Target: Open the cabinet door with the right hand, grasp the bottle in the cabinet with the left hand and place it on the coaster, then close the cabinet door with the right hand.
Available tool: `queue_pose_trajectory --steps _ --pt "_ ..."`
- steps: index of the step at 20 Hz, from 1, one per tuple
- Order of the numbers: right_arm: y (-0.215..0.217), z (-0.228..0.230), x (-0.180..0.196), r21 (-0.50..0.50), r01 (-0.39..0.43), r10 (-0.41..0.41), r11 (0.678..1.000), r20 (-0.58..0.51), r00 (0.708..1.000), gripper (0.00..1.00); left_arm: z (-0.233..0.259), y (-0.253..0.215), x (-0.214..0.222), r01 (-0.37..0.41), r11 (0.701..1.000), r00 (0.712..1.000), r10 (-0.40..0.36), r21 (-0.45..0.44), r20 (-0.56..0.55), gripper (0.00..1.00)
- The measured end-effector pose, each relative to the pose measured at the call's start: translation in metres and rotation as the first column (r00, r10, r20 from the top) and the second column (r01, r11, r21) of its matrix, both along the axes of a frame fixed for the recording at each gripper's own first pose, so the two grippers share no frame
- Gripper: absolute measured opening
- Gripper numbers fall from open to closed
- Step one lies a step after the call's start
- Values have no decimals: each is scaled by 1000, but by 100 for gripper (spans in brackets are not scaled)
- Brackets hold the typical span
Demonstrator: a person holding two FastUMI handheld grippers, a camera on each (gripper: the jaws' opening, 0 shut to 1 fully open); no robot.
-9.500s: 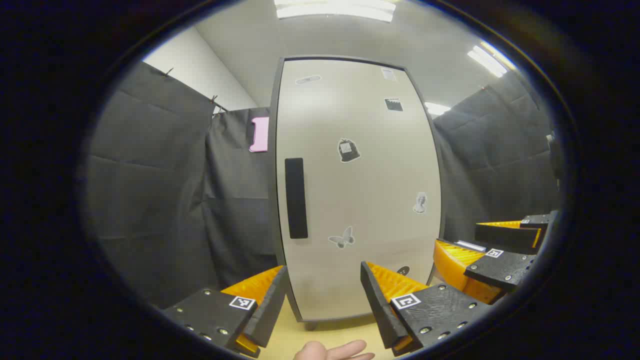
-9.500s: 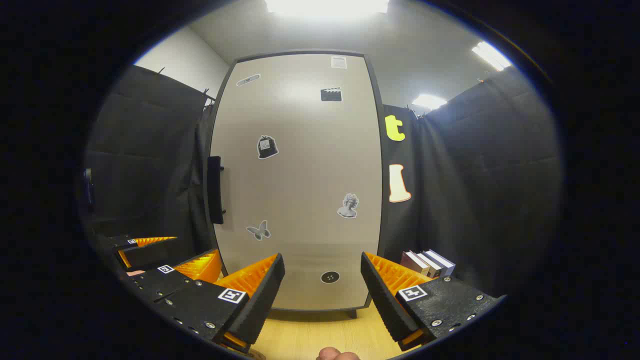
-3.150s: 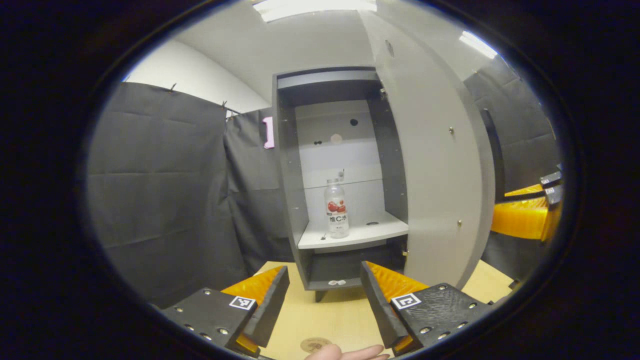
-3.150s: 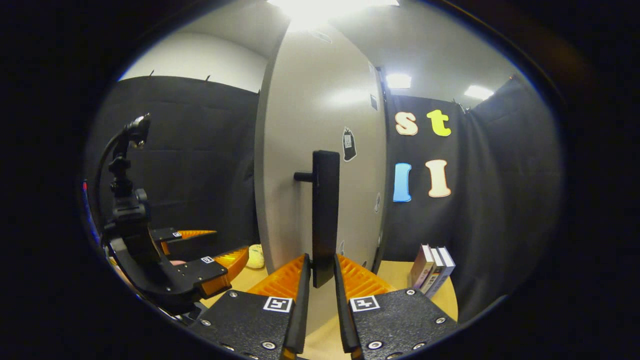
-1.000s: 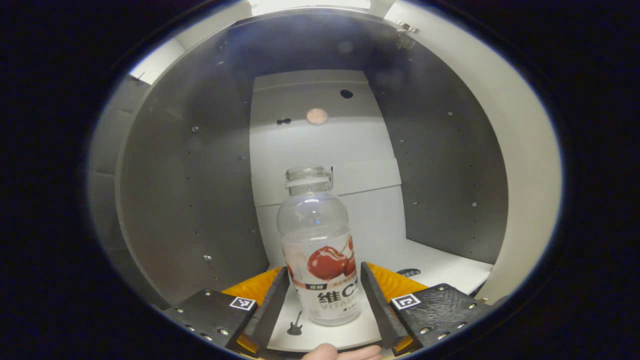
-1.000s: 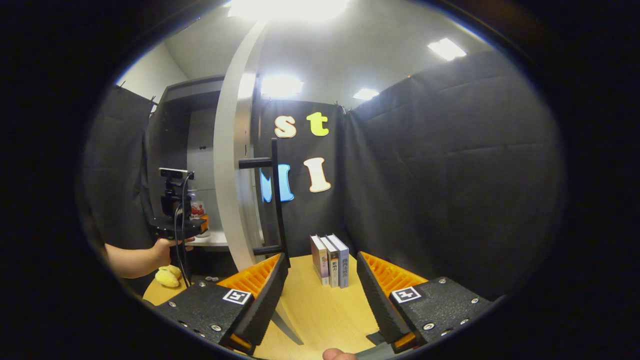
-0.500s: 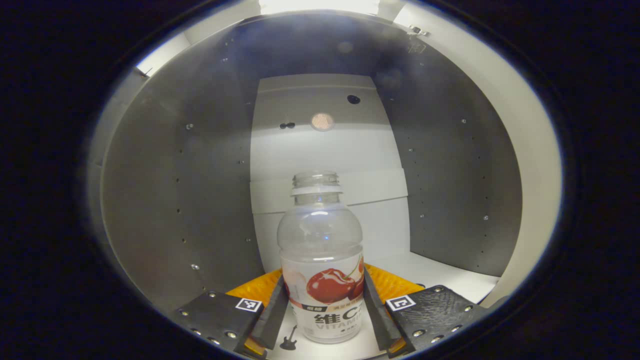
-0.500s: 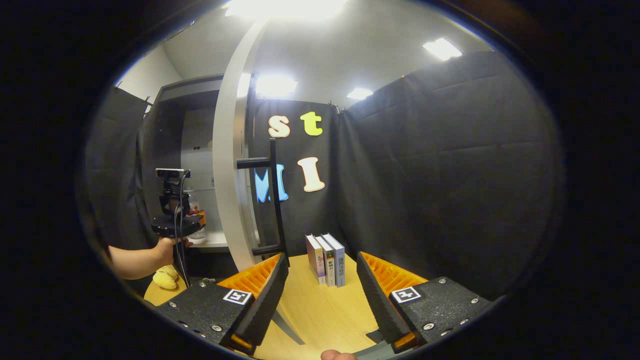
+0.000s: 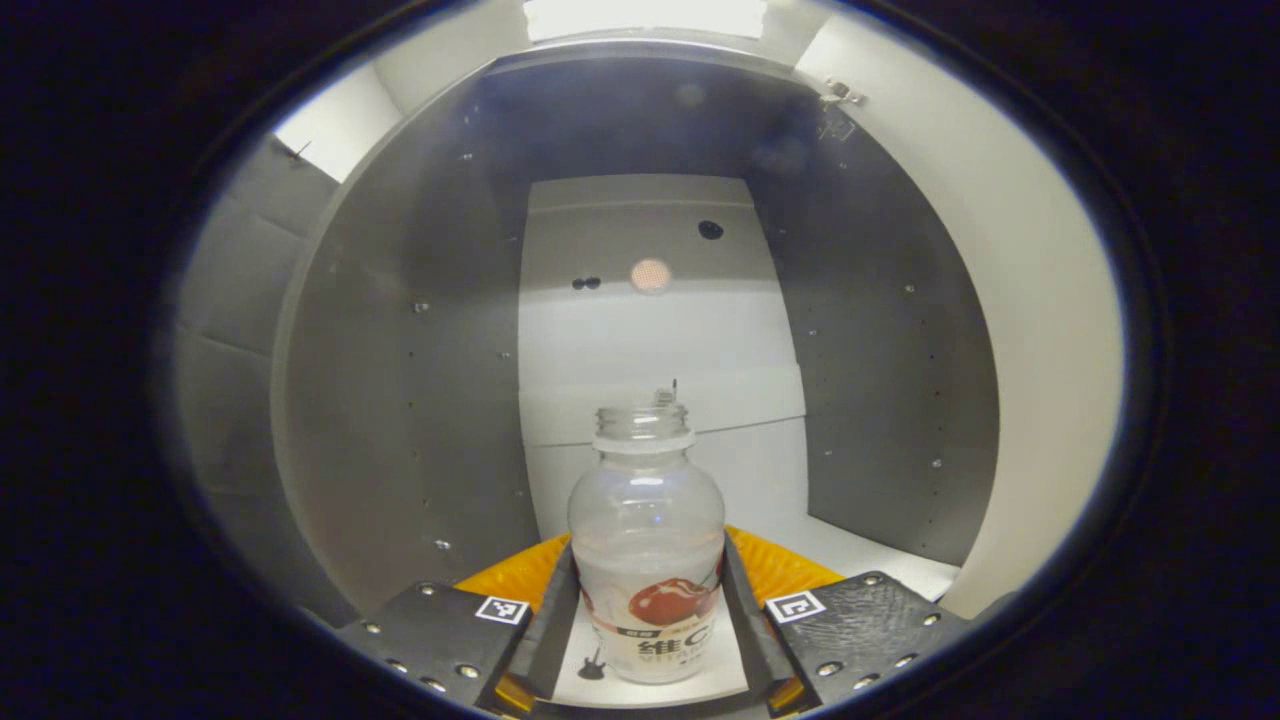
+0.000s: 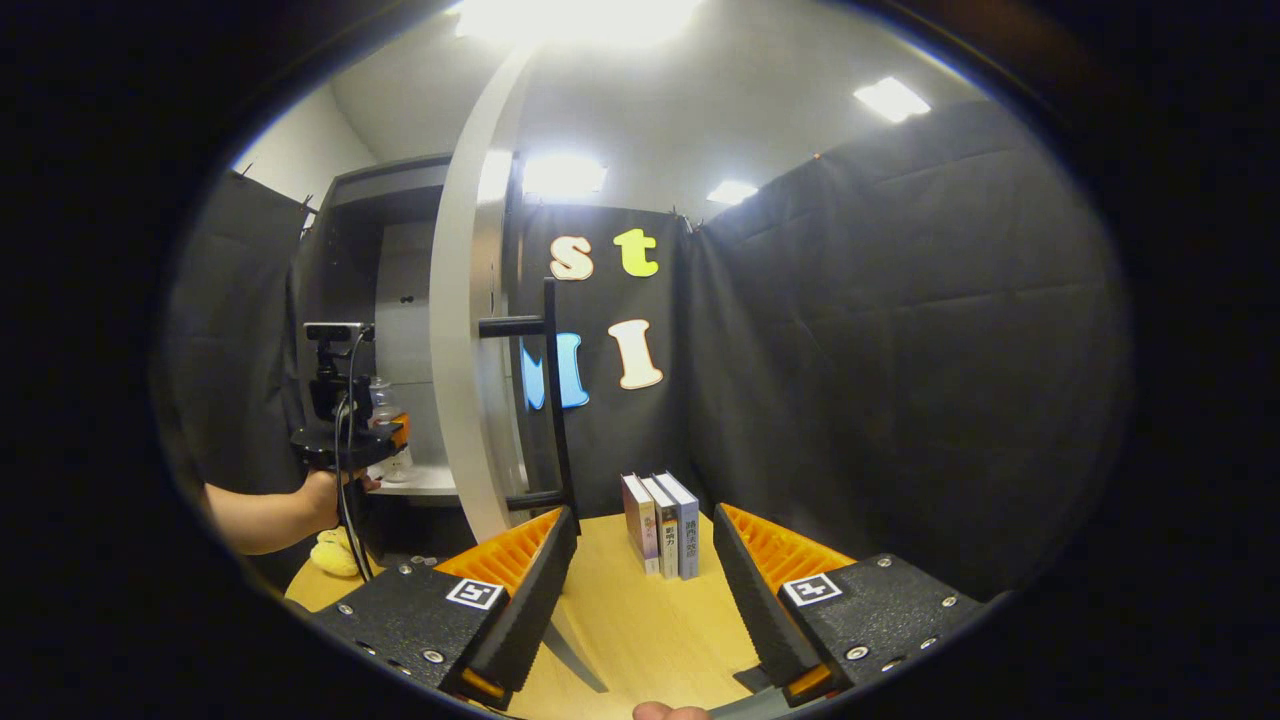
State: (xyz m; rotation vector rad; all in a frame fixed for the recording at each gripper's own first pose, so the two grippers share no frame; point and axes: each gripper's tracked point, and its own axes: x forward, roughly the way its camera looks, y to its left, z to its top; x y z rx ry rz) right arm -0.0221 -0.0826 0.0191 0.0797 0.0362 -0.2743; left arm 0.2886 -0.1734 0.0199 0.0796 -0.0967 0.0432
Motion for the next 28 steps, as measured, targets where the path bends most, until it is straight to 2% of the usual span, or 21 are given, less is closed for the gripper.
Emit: queue_pose_trajectory --steps 1,2,3,4,12,13,14,16,18,20,21,23,24,27,28 --pt "-1 0 1 -8 -11 11 1000 -4 1000 84 3 2 -6 3 1000 1000 -3 -2 -3 63" --pt "-1 0 1 -13 -21 21 1000 -6 1000 86 6 2 -12 7 1000 1000 -7 -11 3 68" --pt "-2 0 1 -15 -29 29 999 -8 1000 86 9 5 -18 -1 1000 1000 1 -9 15 68" --pt "-2 -1 1 -14 -37 37 999 -5 999 84 13 9 -25 -21 1000 1000 21 1 23 68" --pt "6 -18 -2 -23 -161 160 987 -35 986 86 17 35 -105 -115 993 993 115 -19 19 68" --pt "6 -22 -5 -25 -181 180 983 -44 983 86 18 40 -116 -138 990 990 139 -8 23 63" --pt "7 -25 -5 -23 -200 199 979 -50 979 86 18 44 -129 -156 988 987 156 -1 24 68" --pt "3 -37 -8 -16 -232 231 973 -68 971 86 20 44 -149 -182 983 983 182 -5 19 62" --pt "-1 -49 -12 -4 -252 251 968 -84 964 86 15 55 -183 -220 975 975 220 -5 19 62" --pt "-4 -67 -16 12 -273 272 962 -110 956 86 5 58 -217 -247 969 969 247 -20 6 63" --pt "-5 -79 -21 16 -284 284 959 -134 949 86 -1 60 -230 -263 965 965 263 -22 -2 74" --pt "-7 -99 -30 21 -313 312 949 -175 934 86 -18 66 -258 -295 955 955 295 -18 -19 63" --pt "-8 -109 -34 21 -325 323 945 -194 926 86 -28 69 -273 -311 950 950 311 -14 -30 68" --pt "-8 -143 -45 32 -354 350 935 -253 902 86 -64 69 -310 -340 940 939 339 -9 -60 68" --pt "-5 -155 -46 41 -362 359 931 -276 892 86 -78 66 -321 -344 939 937 344 3 -66 74"
